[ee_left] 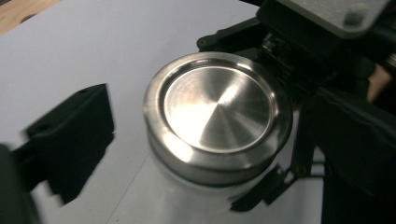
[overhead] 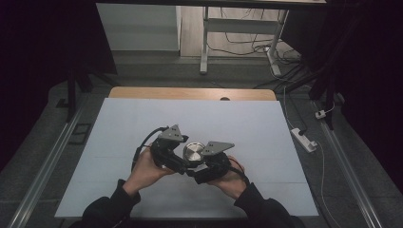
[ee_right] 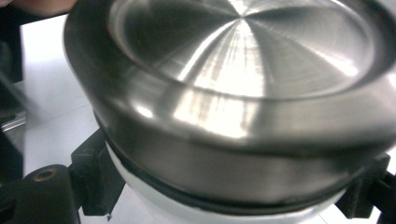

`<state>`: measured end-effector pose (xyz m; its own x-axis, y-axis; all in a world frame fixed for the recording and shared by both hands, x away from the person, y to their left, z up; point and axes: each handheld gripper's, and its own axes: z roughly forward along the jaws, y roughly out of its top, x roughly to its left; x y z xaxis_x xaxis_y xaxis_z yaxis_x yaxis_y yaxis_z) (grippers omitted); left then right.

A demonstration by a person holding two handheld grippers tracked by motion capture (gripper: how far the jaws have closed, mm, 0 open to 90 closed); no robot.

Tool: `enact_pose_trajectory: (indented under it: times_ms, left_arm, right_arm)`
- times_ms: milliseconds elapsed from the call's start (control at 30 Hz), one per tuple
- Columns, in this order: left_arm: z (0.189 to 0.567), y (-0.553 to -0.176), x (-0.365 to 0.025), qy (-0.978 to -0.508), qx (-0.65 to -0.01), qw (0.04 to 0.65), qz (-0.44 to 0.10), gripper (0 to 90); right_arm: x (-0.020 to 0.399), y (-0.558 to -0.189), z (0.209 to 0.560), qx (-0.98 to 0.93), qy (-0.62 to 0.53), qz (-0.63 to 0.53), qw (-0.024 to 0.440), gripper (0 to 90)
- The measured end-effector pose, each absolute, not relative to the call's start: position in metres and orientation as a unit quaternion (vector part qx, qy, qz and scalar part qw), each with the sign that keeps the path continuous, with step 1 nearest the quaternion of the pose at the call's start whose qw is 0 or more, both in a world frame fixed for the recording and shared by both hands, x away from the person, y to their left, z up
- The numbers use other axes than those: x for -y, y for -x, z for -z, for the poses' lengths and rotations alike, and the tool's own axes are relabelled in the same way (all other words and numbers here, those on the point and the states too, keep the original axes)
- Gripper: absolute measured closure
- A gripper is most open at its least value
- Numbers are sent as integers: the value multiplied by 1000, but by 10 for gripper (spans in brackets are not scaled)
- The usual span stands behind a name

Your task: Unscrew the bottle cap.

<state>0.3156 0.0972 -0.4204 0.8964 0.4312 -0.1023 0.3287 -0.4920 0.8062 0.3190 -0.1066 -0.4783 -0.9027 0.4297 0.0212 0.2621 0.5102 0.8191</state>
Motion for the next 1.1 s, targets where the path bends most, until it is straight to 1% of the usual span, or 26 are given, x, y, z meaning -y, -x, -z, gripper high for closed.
enact_pose_trajectory:
  times_ms: [67,100,167,233,400,433,500,600,633,667,833,900,967,1067,1100]
  left_arm:
    - [419,-319,-106,-872,-186,452,-35,23]
    - [420,-319,-109,-877,-169,450,-30,8]
    - [422,-319,-114,-882,-133,451,-16,34]
    - [425,-319,-115,-884,-114,453,-7,46]
    - [428,-316,-114,-887,-72,456,9,167]
    - [427,-315,-114,-887,-70,457,1,196]
    - [426,-313,-112,-888,-81,452,-8,200]
    - [424,-311,-105,-886,-116,448,-31,202]
    - [424,-311,-105,-886,-116,448,-31,203]
    - [423,-310,-100,-881,-151,446,-45,203]
    - [424,-303,-82,-859,-248,439,-94,203]
    - [424,-301,-77,-855,-263,435,-108,201]
    - [423,-302,-76,-856,-256,436,-107,193]
    - [418,-306,-84,-855,-241,452,-85,74]
    - [416,-308,-89,-853,-235,459,-78,52]
  right_arm:
    - [106,-318,478,-867,-187,-454,84,149]
    - [106,-318,479,-869,-180,-454,76,149]
    - [104,-317,480,-873,-163,-455,60,149]
    - [101,-314,480,-877,-146,-455,48,149]
    - [94,-305,480,-883,-110,-455,36,149]
    - [93,-304,480,-883,-110,-455,36,149]
    - [94,-304,480,-883,-112,-455,40,149]
    - [96,-307,479,-880,-129,-455,52,149]
    - [96,-307,479,-880,-129,-455,52,149]
    - [98,-309,479,-875,-149,-456,62,149]
    - [101,-314,479,-864,-200,-455,82,149]
    - [102,-316,480,-860,-217,-453,90,149]
    - [103,-316,480,-859,-221,-453,92,149]
    - [104,-316,478,-857,-218,-458,91,149]
    - [104,-316,477,-856,-216,-460,89,149]
